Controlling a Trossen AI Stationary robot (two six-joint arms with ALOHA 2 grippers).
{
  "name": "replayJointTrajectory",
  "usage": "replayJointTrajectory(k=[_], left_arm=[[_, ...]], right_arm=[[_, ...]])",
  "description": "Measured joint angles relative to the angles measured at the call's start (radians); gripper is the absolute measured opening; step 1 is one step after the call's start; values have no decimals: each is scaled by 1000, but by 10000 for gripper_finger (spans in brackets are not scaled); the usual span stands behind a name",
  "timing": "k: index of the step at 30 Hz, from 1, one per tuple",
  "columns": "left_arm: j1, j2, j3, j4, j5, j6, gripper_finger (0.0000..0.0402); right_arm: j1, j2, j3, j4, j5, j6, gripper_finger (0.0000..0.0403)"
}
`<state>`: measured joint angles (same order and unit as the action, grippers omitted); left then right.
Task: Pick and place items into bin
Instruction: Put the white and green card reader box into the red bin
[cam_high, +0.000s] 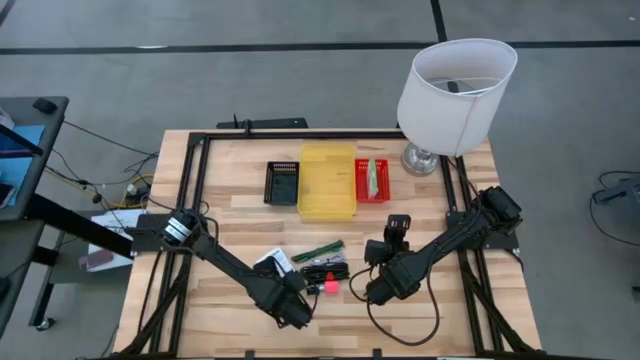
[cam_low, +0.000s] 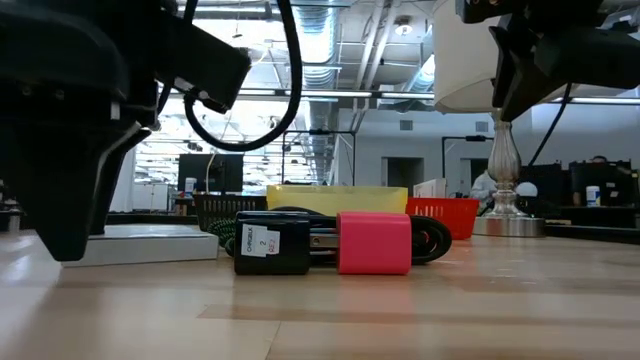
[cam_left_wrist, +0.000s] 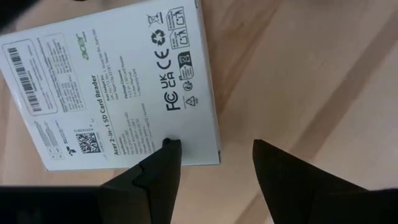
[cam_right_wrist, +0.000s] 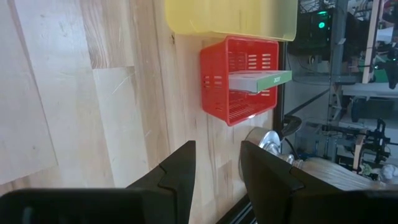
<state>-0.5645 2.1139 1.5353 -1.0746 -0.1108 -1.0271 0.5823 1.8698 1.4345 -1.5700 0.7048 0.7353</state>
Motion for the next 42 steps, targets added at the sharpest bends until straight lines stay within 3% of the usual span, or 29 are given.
replayJointTrajectory(k=[16, 33, 42], left_arm=[[2, 1, 17, -14, -5, 9, 192], [-2, 1, 82, -93, -78, 11, 192], [17, 43, 84, -75, -28, 42, 192]], right_arm=[[0, 0, 0, 1, 0, 0, 120], [0, 0, 0, 5, 0, 2, 120], [4, 0, 0, 4, 0, 18, 120]])
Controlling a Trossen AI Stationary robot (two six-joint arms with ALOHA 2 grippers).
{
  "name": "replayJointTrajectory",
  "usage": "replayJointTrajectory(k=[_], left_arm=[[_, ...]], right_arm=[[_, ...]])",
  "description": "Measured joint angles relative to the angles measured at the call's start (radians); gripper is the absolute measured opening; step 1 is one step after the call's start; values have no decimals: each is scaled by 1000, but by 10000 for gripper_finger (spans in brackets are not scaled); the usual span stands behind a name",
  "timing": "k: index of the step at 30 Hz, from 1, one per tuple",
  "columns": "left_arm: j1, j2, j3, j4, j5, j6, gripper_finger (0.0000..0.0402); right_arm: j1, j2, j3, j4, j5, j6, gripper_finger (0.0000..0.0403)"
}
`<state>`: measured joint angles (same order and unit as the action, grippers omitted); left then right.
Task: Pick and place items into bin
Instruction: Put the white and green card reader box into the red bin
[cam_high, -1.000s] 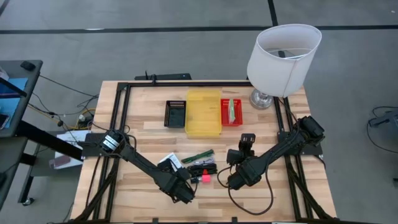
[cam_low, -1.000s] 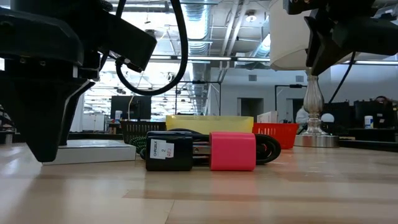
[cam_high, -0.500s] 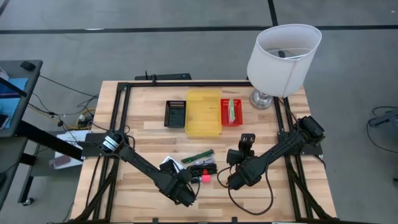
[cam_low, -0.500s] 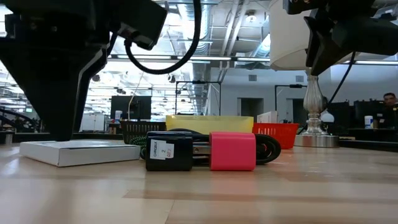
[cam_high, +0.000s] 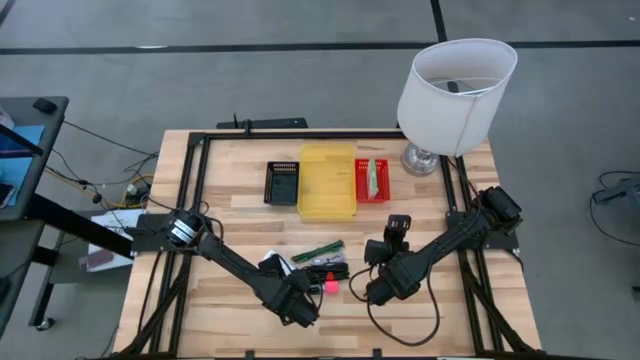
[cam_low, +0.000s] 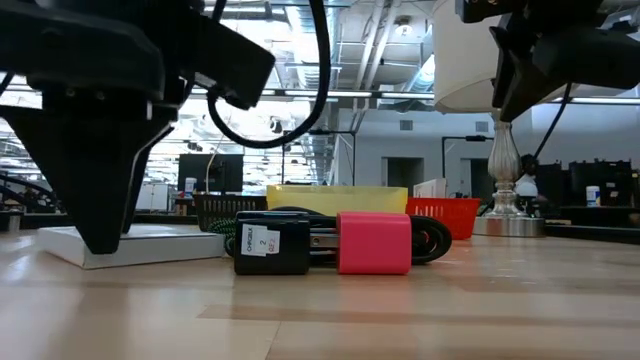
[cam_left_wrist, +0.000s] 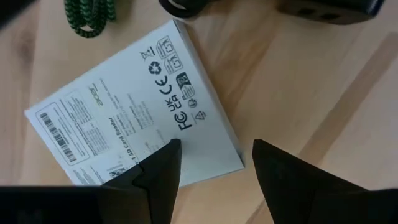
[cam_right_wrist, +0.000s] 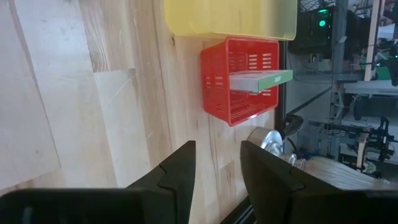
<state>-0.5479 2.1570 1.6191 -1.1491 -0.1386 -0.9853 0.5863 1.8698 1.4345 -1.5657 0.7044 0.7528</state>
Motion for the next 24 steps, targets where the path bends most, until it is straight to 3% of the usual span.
replayJointTrajectory(k=[18, 21, 24], left_arm=[[8, 2, -35, 31, 18, 1, 191], [10, 2, -36, 26, 17, 8, 174], [10, 2, -36, 11, 5, 15, 132]], right_arm=[[36, 0, 0, 0, -3, 34, 120], [35, 0, 0, 0, -3, 34, 120], [35, 0, 0, 0, -3, 34, 120]])
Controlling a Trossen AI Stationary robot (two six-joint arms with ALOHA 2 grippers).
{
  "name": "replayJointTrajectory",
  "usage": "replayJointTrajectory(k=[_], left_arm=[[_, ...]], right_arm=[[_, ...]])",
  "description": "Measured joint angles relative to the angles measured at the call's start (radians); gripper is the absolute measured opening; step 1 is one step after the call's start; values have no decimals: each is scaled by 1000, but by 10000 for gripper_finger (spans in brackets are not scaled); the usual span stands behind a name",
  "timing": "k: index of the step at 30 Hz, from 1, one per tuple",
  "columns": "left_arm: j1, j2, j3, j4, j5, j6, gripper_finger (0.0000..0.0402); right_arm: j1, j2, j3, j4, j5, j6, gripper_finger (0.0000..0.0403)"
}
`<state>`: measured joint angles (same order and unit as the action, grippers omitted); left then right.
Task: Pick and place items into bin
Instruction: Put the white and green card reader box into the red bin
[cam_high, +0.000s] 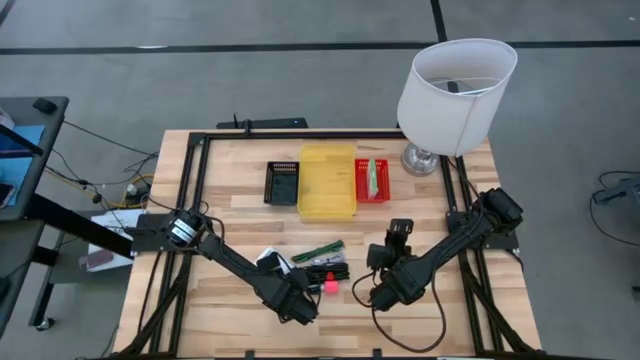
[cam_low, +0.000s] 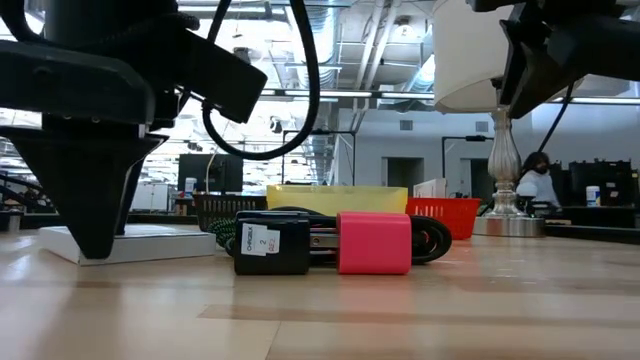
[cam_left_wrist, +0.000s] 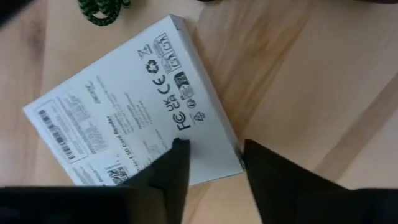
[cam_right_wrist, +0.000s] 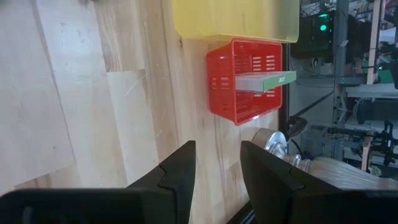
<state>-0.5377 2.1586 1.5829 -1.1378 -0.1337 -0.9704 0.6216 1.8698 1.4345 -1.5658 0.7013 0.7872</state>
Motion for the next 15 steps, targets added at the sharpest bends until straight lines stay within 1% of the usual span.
replayJointTrajectory(k=[5, 6, 11, 15], left_arm=[[0, 1, -1, -16, -27, 15, 27], [0, 1, -1, -16, -33, 14, 15], [-7, 2, -1, -23, -58, 7, 2], [-17, 2, -1, -26, -62, -11, 1]], right_arm=[[0, 0, 0, 0, 0, 0, 120], [0, 0, 0, 0, 1, 0, 120], [0, 0, 0, 2, 1, 0, 120], [0, 0, 0, 2, 2, 0, 120]])
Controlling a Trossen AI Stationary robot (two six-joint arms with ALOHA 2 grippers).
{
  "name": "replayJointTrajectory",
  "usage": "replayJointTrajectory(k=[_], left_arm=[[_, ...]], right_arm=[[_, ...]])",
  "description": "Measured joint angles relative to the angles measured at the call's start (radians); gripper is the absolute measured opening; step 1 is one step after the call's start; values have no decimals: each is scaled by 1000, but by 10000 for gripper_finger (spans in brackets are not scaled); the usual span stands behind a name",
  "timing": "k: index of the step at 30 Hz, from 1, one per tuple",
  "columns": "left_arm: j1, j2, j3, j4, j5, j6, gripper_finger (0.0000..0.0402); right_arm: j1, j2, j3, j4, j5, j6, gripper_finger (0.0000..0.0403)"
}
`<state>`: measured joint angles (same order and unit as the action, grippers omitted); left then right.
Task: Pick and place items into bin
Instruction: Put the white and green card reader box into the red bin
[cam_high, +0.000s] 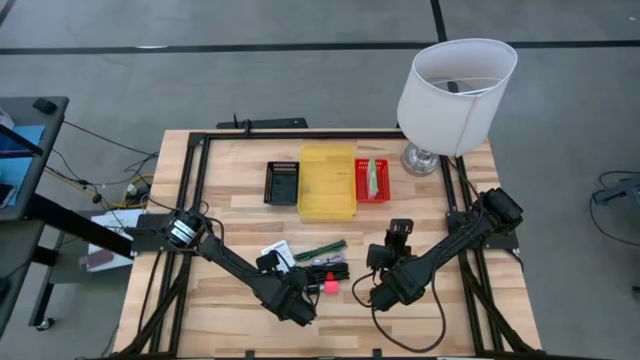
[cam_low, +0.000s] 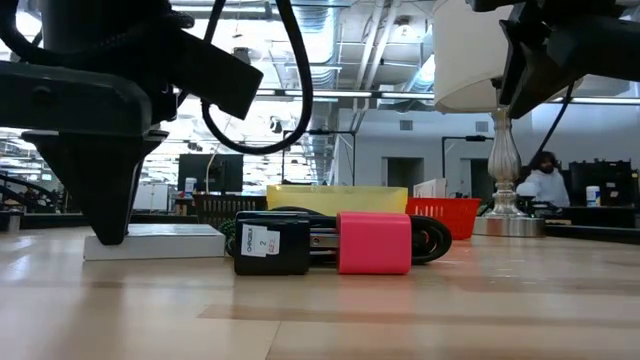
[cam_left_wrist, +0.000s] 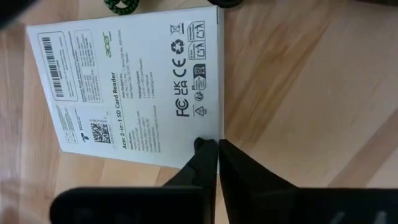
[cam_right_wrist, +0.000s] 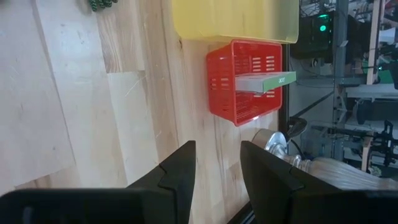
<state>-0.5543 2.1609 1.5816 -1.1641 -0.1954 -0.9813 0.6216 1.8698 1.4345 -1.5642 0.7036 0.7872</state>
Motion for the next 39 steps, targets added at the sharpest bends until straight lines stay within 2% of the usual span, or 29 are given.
replayJointTrajectory(k=[15, 23, 30, 39], left_arm=[[-71, 6, 6, -78, -11, -130, 1], [-106, 6, 60, -86, -33, -171, 1], [-133, 5, 132, -165, -76, -226, 0], [-141, 3, 144, -153, -89, -204, 0]], right_arm=[[0, 0, 0, 0, 2, 0, 120], [0, 0, 0, -1, 3, 0, 120], [0, 0, 0, -1, 3, 0, 120], [0, 0, 0, -3, -20, 0, 120]])
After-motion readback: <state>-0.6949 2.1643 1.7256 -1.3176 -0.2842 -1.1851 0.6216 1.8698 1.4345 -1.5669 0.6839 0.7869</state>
